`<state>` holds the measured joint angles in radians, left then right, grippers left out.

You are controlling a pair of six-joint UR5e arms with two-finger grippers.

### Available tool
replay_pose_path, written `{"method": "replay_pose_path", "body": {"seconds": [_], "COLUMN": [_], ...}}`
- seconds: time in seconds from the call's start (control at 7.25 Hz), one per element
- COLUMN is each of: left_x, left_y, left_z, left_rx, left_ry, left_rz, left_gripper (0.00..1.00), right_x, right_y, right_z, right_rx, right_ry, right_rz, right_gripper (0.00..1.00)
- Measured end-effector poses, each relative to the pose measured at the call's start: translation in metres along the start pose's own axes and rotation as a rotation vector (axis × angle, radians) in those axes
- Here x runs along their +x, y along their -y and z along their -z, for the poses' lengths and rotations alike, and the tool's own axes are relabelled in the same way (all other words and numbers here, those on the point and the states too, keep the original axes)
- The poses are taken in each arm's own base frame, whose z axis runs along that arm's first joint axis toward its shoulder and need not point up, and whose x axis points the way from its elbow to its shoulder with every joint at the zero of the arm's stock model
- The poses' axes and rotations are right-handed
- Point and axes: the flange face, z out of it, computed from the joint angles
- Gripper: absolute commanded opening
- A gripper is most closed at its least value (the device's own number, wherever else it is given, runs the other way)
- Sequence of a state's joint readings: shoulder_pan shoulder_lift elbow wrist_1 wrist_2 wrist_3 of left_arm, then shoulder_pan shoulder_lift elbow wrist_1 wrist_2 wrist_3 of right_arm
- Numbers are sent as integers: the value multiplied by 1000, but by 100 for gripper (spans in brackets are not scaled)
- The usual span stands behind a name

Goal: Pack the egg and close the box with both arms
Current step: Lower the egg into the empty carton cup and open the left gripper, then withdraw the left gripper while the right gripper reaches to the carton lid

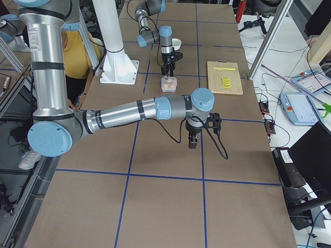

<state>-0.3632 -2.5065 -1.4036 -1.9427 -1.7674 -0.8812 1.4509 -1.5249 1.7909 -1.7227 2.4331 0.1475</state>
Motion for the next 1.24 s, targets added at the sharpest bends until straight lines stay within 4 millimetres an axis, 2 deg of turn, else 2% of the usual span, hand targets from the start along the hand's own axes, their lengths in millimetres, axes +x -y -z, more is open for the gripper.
{"method": "replay_pose_path", "body": {"seconds": [0.41, 0.55, 0.69, 0.83, 0.97, 1.1, 1.24], "left_x": [-7, -21, -48, -90, -140, -194, -247], "left_y": [7, 19, 26, 26, 27, 32, 35], "left_z": [7, 19, 35, 53, 71, 88, 105], "left_rx": [23, 46, 67, 67, 51, 36, 20], "left_ry": [-7, 0, 13, 26, 40, 68, 100], "left_rz": [-6, 1, -7, -39, -79, -126, -173], "left_gripper": [99, 99, 99, 99, 99, 99, 99], "right_x": [0, 0, -3, -16, -41, -76, -122], "right_y": [1, 0, 0, 0, -2, -8, -18], "right_z": [-1, -1, -2, -6, -14, -21, -29], "right_rx": [-1, -1, -3, -12, -27, -40, -48], "right_ry": [-2, -1, -1, 1, 5, 12, 26], "right_rz": [-1, -2, 3, 27, 66, 100, 106], "right_gripper": [100, 100, 100, 100, 100, 100, 100]}}
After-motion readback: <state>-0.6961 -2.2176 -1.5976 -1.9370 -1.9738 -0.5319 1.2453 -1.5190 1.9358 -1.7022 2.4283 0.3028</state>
